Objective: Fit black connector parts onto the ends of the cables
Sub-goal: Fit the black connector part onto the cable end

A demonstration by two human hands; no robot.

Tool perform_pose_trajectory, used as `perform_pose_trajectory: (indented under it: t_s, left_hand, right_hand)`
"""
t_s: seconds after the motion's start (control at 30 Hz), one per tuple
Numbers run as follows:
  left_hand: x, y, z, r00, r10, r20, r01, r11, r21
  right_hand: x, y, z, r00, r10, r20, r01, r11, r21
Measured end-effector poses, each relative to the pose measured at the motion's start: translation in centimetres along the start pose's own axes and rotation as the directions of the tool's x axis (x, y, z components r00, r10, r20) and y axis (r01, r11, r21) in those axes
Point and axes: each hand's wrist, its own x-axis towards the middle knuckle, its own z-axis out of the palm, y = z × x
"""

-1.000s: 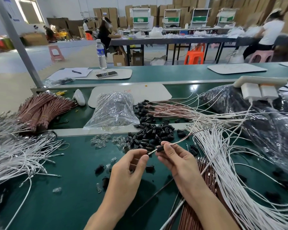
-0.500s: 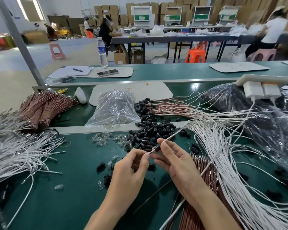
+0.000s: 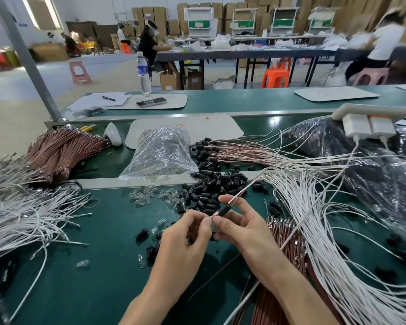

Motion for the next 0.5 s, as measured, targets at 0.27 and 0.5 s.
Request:
perform_pose_trajectory:
  t_s: [0.27,0.5]
  left_hand:
    - [-0.05,-0.11,-0.34,0.997,0.066,0.027,-0.069,0.993,0.098]
    - [-0.03,0.21,-0.50,0.996,0.086,0.030,-0.089,0.985,0.144]
  right_hand:
    - [-0.10,0.00,0.05,1.000,-0.001,-0.013,0.000,0.999,-0.051]
    - [0.10,0.08,-0.07,0.999,0.034,0.000,-0.034,0.998,0.054]
